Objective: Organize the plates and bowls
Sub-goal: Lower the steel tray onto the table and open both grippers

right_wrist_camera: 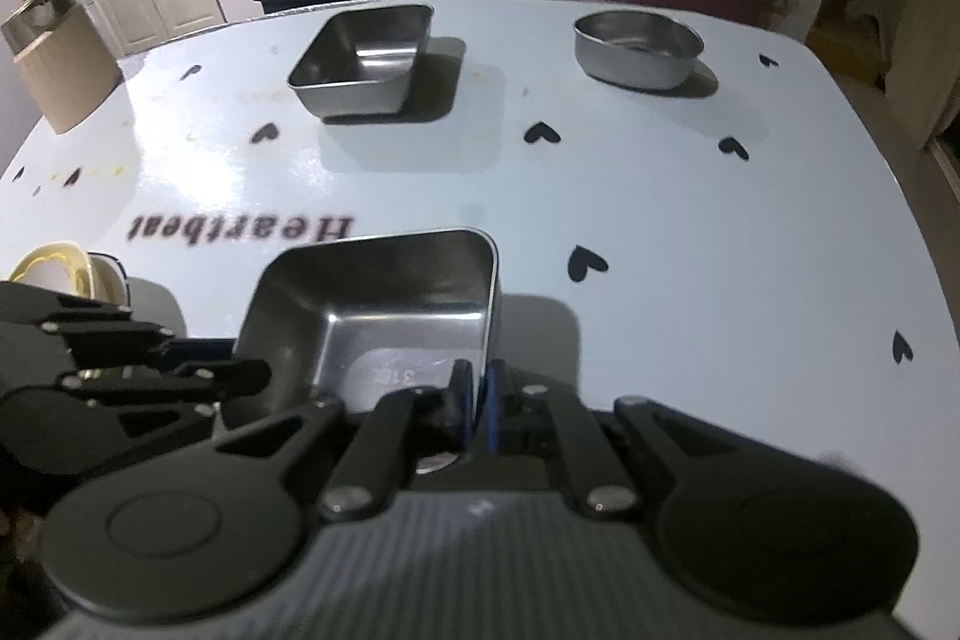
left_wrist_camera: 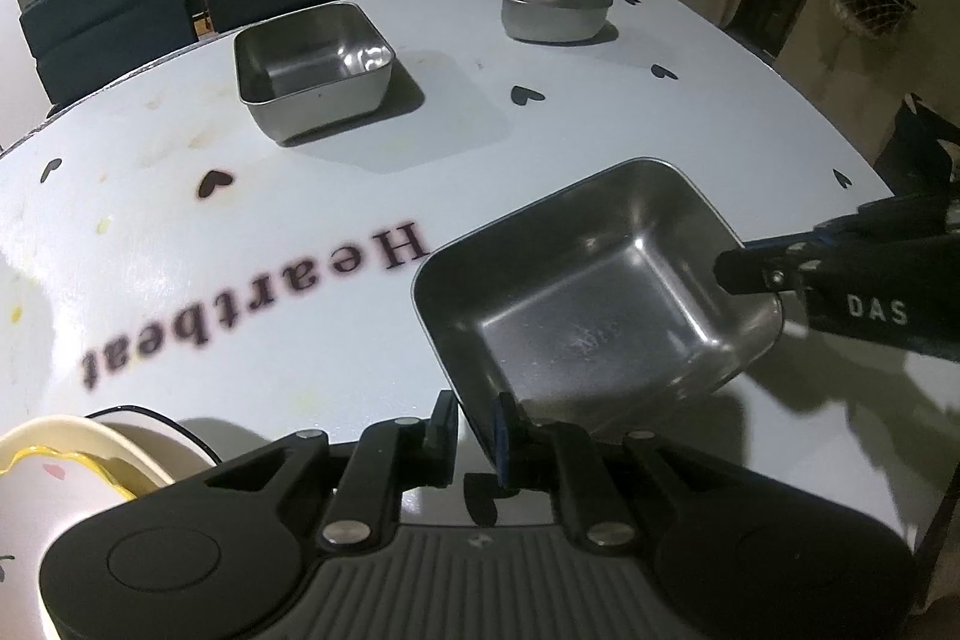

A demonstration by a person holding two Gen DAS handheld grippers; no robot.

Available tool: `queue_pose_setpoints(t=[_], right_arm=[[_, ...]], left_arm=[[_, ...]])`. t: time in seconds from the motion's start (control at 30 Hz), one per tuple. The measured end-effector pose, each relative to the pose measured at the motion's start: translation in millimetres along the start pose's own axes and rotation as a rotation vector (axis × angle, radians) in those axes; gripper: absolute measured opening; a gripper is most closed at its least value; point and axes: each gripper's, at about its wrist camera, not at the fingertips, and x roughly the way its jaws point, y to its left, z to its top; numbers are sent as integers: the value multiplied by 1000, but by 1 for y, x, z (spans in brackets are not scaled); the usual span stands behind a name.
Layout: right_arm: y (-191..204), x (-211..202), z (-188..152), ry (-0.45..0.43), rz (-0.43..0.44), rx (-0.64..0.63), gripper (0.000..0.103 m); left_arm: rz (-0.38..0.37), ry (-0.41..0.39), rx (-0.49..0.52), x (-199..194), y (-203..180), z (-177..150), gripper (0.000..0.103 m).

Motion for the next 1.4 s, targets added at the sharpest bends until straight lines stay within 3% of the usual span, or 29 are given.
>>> queue_pose_setpoints(t=[0.8, 1.0, 1.13, 1.2, 1.27, 1.4], right_arm=[[-18, 28, 1, 37, 14, 68, 4], [-29, 30, -1, 46, 68, 126, 4], [-30, 28, -2, 42, 60, 108, 12], [-30, 23, -3, 34, 47, 91, 21], [-32, 19, -5, 19, 40, 89, 40], [-39, 10, -9, 4, 33, 101, 49]], left_arm=[[-20, -19, -14, 0, 3, 7, 13], [-26, -9, -22, 2, 5, 6, 21], [-30, -10, -30, 1, 3, 8, 35], [-25, -10, -30, -1, 1, 9, 42], [-11, -8, -32, -4, -1, 10, 49], [-14, -37, -63, -16, 2, 13, 65]])
